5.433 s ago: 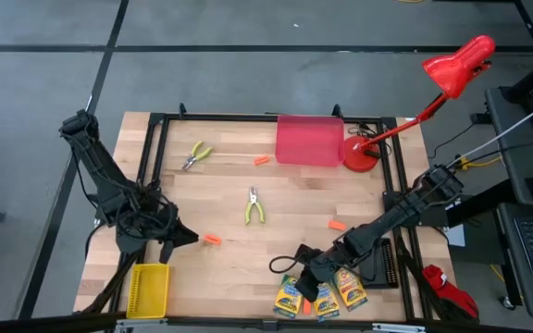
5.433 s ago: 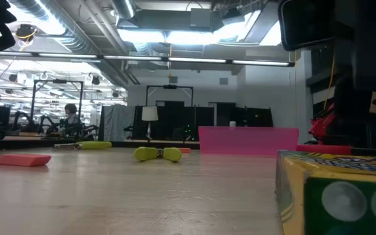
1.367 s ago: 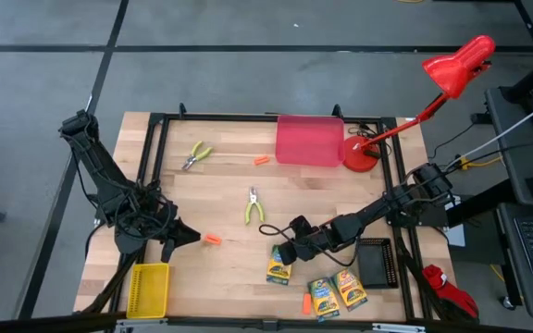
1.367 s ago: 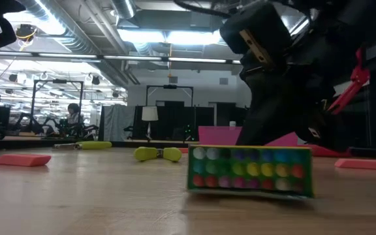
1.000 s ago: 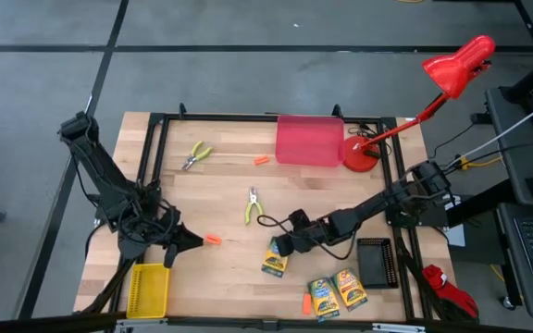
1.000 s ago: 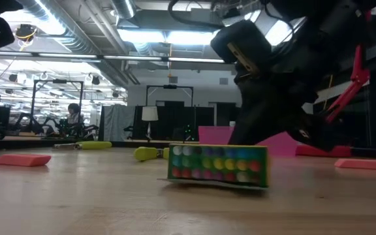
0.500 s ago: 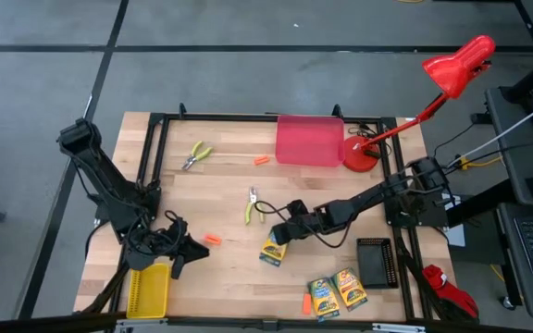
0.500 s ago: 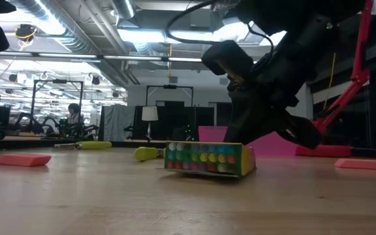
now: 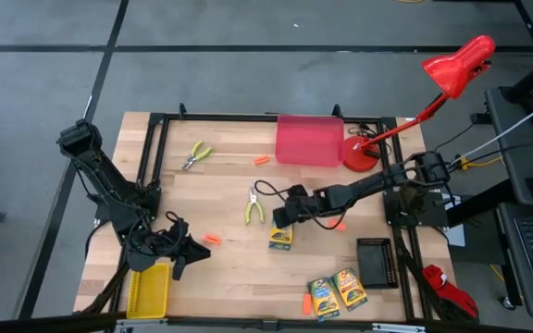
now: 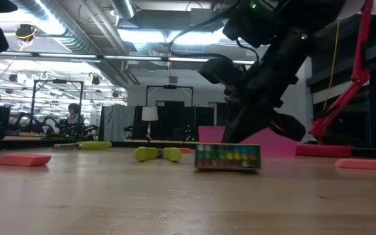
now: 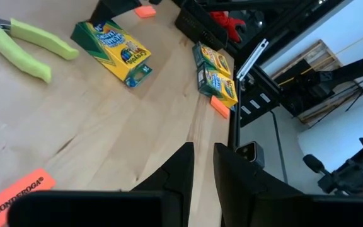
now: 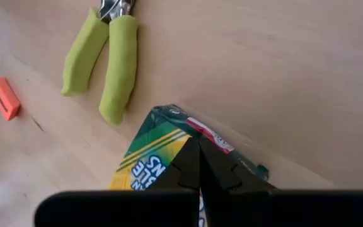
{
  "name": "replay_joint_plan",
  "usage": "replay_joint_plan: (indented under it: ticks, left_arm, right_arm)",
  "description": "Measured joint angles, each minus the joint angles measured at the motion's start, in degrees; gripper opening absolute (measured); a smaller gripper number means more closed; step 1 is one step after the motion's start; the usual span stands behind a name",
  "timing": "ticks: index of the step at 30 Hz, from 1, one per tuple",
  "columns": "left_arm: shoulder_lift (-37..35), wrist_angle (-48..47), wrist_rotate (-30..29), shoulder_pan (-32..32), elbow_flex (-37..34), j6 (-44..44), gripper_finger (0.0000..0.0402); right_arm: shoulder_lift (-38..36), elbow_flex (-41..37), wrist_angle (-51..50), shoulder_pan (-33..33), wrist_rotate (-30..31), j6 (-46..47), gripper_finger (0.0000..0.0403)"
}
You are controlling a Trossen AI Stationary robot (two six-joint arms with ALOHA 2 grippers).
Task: Pick & Place School Supplies
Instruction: Put the yellow crayon box into the red bin
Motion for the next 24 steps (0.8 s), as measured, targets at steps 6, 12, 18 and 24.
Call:
replay_joint_plan:
  ticks: [6,12,18,24]
  left_arm:
    - [0.0,-0.01,-0.61,-0.02,0.0,0.0,0.0056]
    - [0.0,-0.01,-1.48,-0.02,0.0,0.47,0.0056]
    - [0.0,-0.01,-1.73,-0.02,0.0,0.46,0.0056]
    - [0.07,-0.01,3.43,0.9,0.0,-0.86,0.0056]
  right_arm:
    - [0.0,-0.02,3.28,1.11,-1.32,1.04,0.0]
    - [-0.02,-0.02,9.47,6.25,-0.85,6.82,0.0]
    - [-0.08,-0.02,12.34,10.45,5.78,11.49,0.0]
    - [-0.11,-0.01,8.92,7.54,8.02,10.49,0.0]
